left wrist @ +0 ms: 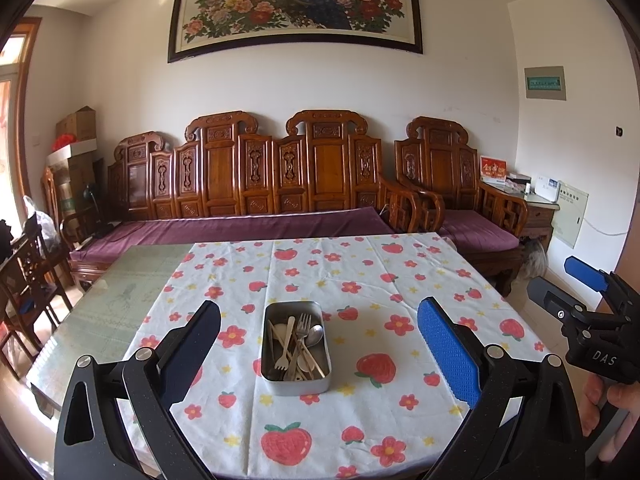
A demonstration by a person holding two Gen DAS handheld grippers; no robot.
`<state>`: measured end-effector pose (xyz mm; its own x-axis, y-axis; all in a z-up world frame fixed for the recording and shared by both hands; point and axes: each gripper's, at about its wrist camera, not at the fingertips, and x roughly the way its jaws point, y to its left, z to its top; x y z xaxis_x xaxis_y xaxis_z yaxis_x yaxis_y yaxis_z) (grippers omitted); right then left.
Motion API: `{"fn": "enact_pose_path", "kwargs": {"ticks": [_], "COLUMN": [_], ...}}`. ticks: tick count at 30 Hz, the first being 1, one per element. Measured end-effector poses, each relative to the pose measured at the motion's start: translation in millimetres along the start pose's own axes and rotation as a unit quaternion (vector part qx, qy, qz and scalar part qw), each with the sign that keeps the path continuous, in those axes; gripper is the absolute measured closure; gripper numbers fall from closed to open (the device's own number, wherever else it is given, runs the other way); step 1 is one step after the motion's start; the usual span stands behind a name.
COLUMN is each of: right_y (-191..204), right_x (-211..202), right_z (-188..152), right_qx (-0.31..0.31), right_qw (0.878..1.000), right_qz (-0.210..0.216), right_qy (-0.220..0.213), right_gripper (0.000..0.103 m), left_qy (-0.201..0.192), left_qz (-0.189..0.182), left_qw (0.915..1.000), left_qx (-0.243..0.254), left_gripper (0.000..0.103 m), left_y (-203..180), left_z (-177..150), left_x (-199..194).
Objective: Organize utensils
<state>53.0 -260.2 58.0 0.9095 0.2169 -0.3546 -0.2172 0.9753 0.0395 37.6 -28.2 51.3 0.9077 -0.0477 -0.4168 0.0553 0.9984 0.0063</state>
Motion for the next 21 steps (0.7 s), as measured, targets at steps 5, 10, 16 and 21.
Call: {"fn": "enact_pose_path", "kwargs": {"ticks": [5,10,16,21], "right_y": [0.2,0.9,1.8,1.7], "right_x": [1.3,1.3,1.8,1.7], "right_z": [0.0,0.1,0.4,0.3], "right_qx": [0.001,0.001,0.001,0.001], "right_qw": [1.0,1.0,1.0,1.0], "right_qz": [0.0,0.0,0.0,0.0], "right_qy": [-0.001,-0.001,-0.001,-0.001], "right_gripper": [0.003,0.003,0.003,0.003], "left_qy": [-0.004,-0.009,-0.01,-0.01], "left_qz": [-0.003,-0.004,-0.005,-0.005], "left_qw": [1.0,1.0,0.9999,0.9999], "left_qx": [0.0,-0.001,0.0,0.0], "left_gripper": [0.008,0.008,0.008,0.008], "left_y": [-2.0,-2.9,-2.3,-2.1], "left_z": [1.2,3.3,2.6,2.1], "left_x": [-2.1,-2.6,-2.6,-2.8]}}
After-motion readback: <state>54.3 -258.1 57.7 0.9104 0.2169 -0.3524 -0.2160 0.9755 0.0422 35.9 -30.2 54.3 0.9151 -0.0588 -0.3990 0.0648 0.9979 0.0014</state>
